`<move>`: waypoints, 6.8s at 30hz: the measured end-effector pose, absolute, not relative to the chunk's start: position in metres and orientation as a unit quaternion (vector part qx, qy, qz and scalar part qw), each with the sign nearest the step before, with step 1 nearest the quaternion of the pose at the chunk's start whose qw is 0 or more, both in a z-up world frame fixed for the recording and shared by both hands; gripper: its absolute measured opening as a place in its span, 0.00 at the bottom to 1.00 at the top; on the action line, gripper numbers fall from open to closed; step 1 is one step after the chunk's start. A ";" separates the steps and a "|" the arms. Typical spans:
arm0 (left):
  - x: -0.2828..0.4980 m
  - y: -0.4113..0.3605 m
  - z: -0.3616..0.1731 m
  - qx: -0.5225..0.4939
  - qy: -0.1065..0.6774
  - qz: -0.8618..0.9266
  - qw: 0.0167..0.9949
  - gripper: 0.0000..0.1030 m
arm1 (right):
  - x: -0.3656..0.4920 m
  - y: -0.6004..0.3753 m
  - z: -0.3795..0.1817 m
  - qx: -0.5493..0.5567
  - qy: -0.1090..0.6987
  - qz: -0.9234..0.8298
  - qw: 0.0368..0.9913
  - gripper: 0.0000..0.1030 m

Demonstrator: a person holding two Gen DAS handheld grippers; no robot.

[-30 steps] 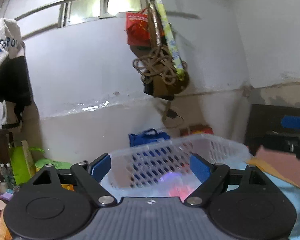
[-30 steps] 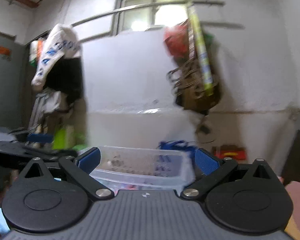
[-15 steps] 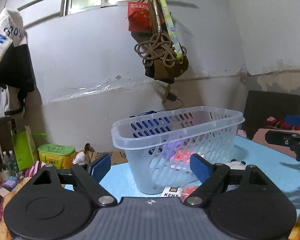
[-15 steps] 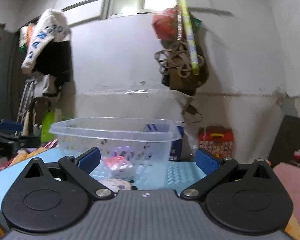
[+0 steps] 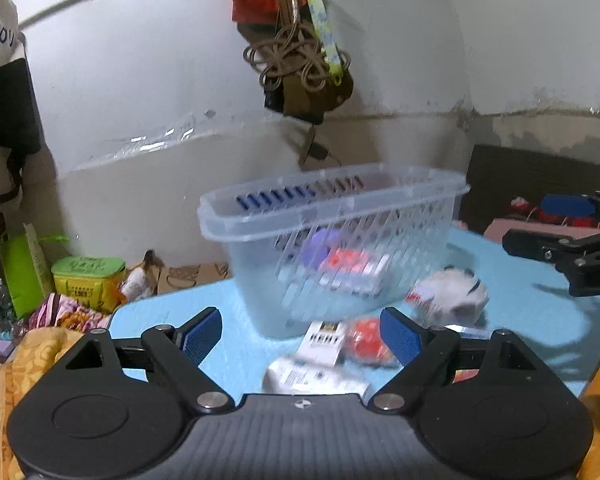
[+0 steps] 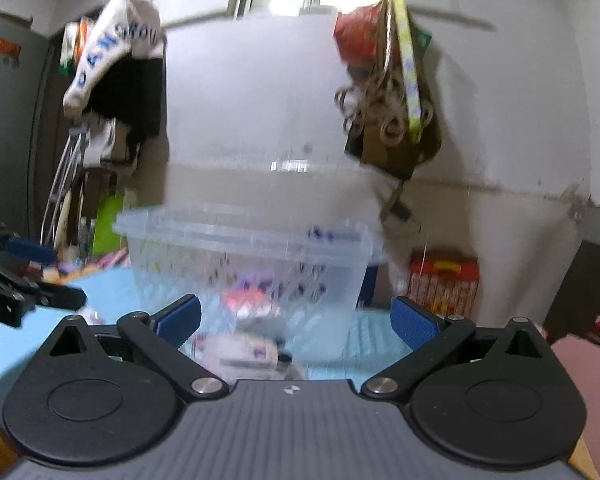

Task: Organize objects
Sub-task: 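Grasp the white plush toy with the right tool while the left grasps the wrapped roll, then lift both items over the basket and release them inside, then move both tools back toward the remaining items on the table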

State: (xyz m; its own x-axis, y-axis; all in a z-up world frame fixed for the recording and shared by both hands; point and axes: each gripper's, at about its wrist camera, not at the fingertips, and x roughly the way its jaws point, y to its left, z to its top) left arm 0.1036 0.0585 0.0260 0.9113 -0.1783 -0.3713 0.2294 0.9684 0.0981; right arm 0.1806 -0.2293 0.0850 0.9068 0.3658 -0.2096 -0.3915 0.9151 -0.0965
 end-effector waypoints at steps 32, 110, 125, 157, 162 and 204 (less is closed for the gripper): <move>0.127 0.053 -0.015 0.091 0.290 -0.116 0.946 0.86 | 0.237 -0.209 0.059 0.037 0.323 0.219 0.920 1.00; 0.262 0.036 0.105 -0.020 0.222 -0.023 0.975 0.79 | 0.311 -0.194 0.138 -0.049 0.192 0.170 0.965 0.86; 0.262 0.030 0.099 0.013 0.202 -0.023 0.979 0.91 | 0.300 -0.189 0.143 -0.073 0.135 0.174 0.973 1.00; 0.138 0.024 0.036 0.064 0.201 -0.130 0.969 0.89 | 0.199 -0.247 0.096 0.004 0.122 0.166 0.979 1.00; 0.134 0.028 0.029 0.054 0.214 -0.138 0.966 0.89 | 0.197 -0.250 0.092 0.005 0.127 0.166 0.978 1.00; 0.103 -0.008 -0.015 0.157 0.264 -0.250 0.918 0.64 | 0.199 -0.231 0.081 -0.029 0.191 0.193 0.962 1.00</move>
State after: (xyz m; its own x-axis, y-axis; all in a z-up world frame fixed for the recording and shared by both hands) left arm 0.1026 -0.0084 -0.0150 0.7355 -0.3770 -0.5629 0.5424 0.8255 0.1559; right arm 0.1986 -0.2312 0.0808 0.8531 0.3597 -0.3779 -0.3819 0.9241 0.0175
